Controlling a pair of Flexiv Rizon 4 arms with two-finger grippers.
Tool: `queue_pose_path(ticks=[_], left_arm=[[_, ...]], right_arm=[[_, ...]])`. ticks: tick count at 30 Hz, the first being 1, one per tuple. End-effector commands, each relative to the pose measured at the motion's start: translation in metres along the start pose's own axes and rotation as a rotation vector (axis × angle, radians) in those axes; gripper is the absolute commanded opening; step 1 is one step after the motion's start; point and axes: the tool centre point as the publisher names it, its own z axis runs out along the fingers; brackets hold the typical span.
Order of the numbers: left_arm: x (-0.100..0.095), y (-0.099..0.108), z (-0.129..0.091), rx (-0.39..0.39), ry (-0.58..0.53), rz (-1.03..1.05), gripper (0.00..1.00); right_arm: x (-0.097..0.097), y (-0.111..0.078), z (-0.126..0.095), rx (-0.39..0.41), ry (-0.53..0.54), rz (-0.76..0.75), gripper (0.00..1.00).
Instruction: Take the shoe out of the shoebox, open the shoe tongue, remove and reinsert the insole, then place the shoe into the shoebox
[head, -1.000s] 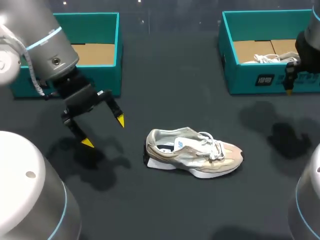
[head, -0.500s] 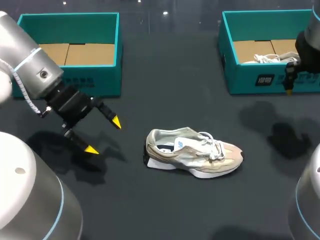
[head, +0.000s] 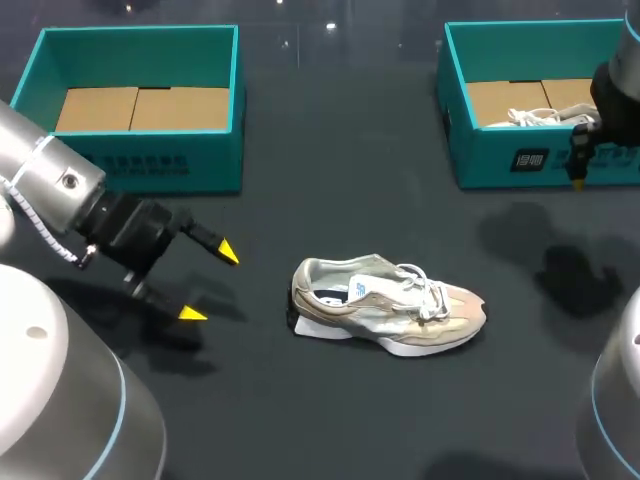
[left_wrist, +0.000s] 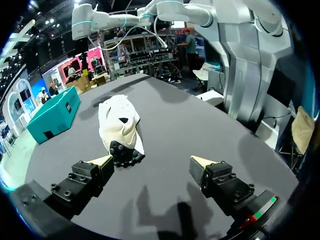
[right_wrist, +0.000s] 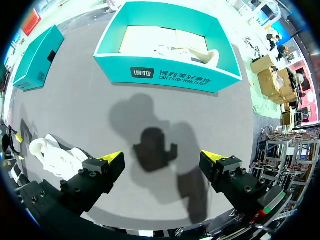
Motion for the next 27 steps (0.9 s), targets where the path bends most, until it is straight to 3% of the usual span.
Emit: queue_pose_path(ticks=[1,10,22,27], left_arm=[[-0.001,0.017,0.019,0.073,-0.104,-0.047,1.00],[-0.001,0.037,0.021,0.236,-0.205,-0.125,1.00],[-0.001,0.038,0.018,0.226,-0.207,-0.141,1.00],[-0.007,0.046,0.031,0.279,-0.245,-0.140,1.00]], right_arm=[[0.000,0.000,0.000,-0.001,-0.001,0.001,1.00],[0.000,0.000,0.000,-0.001,-0.001,0.001,1.00],[0.000,0.000,0.000,-0.001,-0.001,0.001,1.00],[0.000,0.000,0.000,-0.001,-0.001,0.001,1.00]])
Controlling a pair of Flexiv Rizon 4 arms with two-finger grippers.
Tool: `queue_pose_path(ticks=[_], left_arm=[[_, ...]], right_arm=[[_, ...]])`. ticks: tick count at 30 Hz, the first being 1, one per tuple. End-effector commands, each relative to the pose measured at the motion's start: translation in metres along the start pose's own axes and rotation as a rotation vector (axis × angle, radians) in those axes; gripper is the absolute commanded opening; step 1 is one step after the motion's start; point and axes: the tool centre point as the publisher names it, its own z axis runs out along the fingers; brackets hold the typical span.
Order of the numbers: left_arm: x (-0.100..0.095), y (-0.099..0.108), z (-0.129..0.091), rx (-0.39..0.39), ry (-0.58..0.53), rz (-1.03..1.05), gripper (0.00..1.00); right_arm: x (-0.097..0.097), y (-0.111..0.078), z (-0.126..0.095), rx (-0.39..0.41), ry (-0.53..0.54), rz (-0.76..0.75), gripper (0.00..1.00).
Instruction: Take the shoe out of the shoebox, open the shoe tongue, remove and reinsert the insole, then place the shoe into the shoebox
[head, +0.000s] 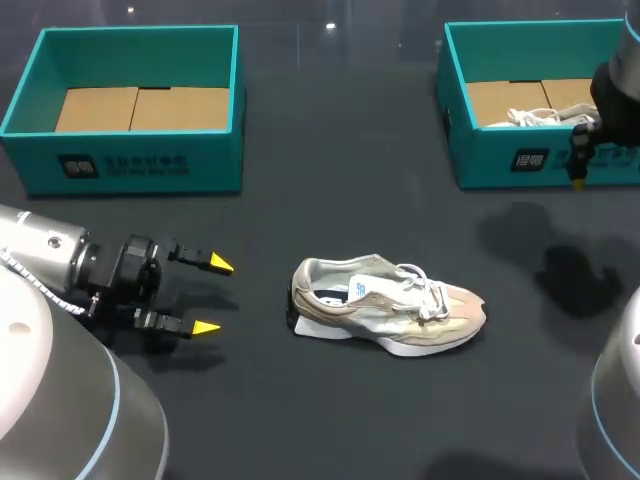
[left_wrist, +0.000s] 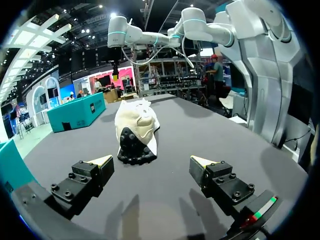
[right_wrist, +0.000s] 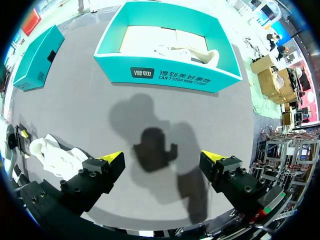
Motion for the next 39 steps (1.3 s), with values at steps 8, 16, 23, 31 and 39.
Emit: queue_pose_path(ticks=[8,16,23,31,39], left_arm=[[-0.014,0.022,0.020,0.083,-0.046,-0.120,1.00],[-0.021,0.022,0.026,0.078,-0.056,-0.182,1.00],[-0.021,0.016,0.044,0.077,-0.034,-0.180,1.00],[-0.021,0.016,0.044,0.077,-0.034,-0.180,1.00],[-0.027,0.022,0.056,0.091,-0.052,-0.222,1.00]], right_arm=[[0.000,-0.001,0.000,-0.001,-0.001,0.001,1.00],[0.000,-0.001,0.000,-0.001,-0.001,0.001,1.00],[0.000,-0.001,0.000,-0.001,-0.001,0.001,1.00],[0.000,-0.001,0.000,-0.001,-0.001,0.001,1.00],[0.000,-0.001,0.000,-0.001,-0.001,0.001,1.00]])
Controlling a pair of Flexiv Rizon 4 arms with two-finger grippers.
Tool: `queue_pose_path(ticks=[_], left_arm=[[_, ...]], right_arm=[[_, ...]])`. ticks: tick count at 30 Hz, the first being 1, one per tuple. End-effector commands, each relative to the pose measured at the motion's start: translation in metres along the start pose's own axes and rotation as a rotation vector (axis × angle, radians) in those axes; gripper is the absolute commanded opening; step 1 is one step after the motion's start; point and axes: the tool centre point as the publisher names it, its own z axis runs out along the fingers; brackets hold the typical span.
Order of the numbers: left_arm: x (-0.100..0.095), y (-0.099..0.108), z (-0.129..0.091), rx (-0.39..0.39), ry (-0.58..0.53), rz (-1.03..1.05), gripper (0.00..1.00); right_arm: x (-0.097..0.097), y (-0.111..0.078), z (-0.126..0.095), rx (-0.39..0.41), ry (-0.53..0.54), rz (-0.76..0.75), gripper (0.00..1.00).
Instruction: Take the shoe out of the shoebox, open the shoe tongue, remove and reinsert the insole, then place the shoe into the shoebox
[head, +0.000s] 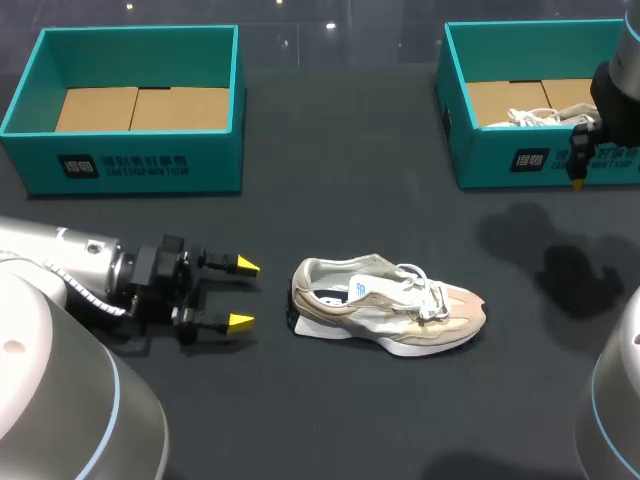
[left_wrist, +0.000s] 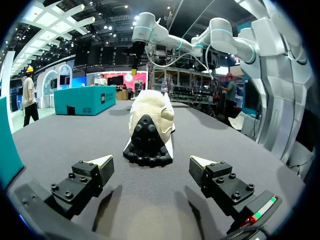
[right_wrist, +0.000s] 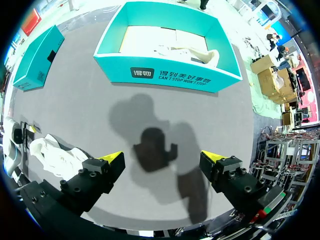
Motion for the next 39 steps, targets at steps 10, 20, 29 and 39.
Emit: queue_pose_path(ticks=[10,20,29,39], left_arm=[[-0.014,0.002,0.029,0.038,0.004,-0.037,1.00],[-0.011,0.001,0.049,0.043,0.043,-0.039,1.00],[-0.009,-0.002,0.057,0.051,0.065,-0.036,1.00],[-0.008,-0.005,0.069,0.058,0.096,-0.032,1.00]], right_arm=[[0.000,-0.001,0.000,-0.001,-0.001,0.001,1.00],[0.000,-0.001,0.000,-0.001,-0.001,0.001,1.00],[0.000,-0.001,0.000,-0.001,-0.001,0.001,1.00],[0.000,-0.001,0.000,-0.001,-0.001,0.001,1.00]])
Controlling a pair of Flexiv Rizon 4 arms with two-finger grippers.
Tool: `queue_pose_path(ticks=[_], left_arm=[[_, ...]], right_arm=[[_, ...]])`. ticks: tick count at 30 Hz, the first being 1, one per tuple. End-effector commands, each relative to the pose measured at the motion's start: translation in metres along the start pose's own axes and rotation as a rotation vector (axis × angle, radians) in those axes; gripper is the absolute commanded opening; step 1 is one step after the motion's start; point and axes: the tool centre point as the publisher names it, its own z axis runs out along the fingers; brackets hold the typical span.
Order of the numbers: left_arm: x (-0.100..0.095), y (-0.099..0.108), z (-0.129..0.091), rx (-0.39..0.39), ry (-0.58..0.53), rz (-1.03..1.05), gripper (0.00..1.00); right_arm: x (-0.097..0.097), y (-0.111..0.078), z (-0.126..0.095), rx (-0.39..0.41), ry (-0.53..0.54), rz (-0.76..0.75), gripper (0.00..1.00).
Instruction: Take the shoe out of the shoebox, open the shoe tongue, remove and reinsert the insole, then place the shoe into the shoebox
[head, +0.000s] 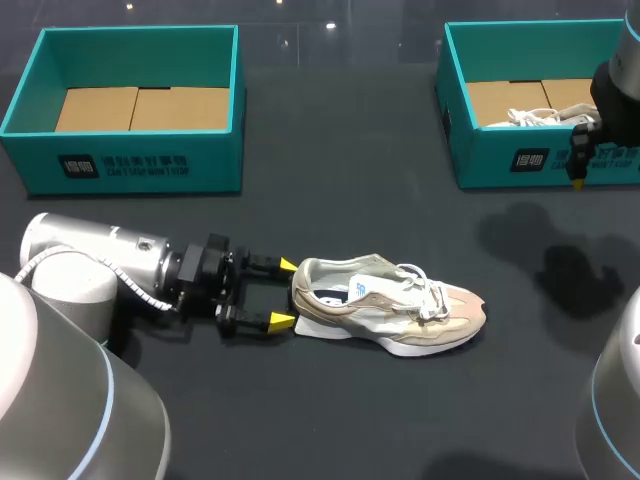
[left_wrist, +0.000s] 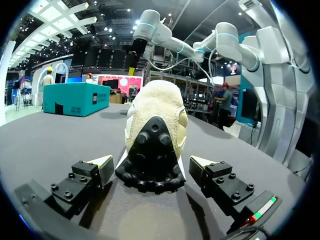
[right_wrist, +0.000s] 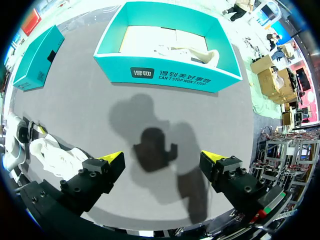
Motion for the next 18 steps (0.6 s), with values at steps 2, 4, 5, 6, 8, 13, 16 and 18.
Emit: queue_pose_path(ticks=[2,4,5,6,8,13,16,18], left_arm=[[-0.004,0.001,0.007,0.004,0.017,0.000,1.00],[-0.004,0.001,0.009,0.002,0.018,0.001,1.00],[-0.005,0.001,0.010,0.002,0.020,0.001,1.00],[-0.005,0.001,0.010,0.002,0.021,0.001,1.00],[-0.006,0.001,0.012,0.003,0.024,0.000,1.00],[-0.006,0.001,0.017,0.003,0.033,0.000,1.00],[-0.004,0.000,0.020,0.009,0.044,0.002,1.00],[-0.003,0.000,0.022,0.011,0.046,0.003,1.00]], right_arm=[[0.000,-0.001,0.000,-0.001,-0.001,0.001,1.00],[0.000,-0.001,0.000,-0.001,-0.001,0.001,1.00],[0.000,-0.001,0.000,-0.001,-0.001,0.001,1.00],[0.000,-0.001,0.000,-0.001,-0.001,0.001,1.00],[0.000,-0.001,0.000,-0.001,-0.001,0.001,1.00],[0.000,-0.001,0.000,-0.001,-0.001,0.001,1.00],[0.000,-0.001,0.000,-0.001,-0.001,0.001,1.00],[0.000,-0.001,0.000,-0.001,-0.001,0.001,1.00]])
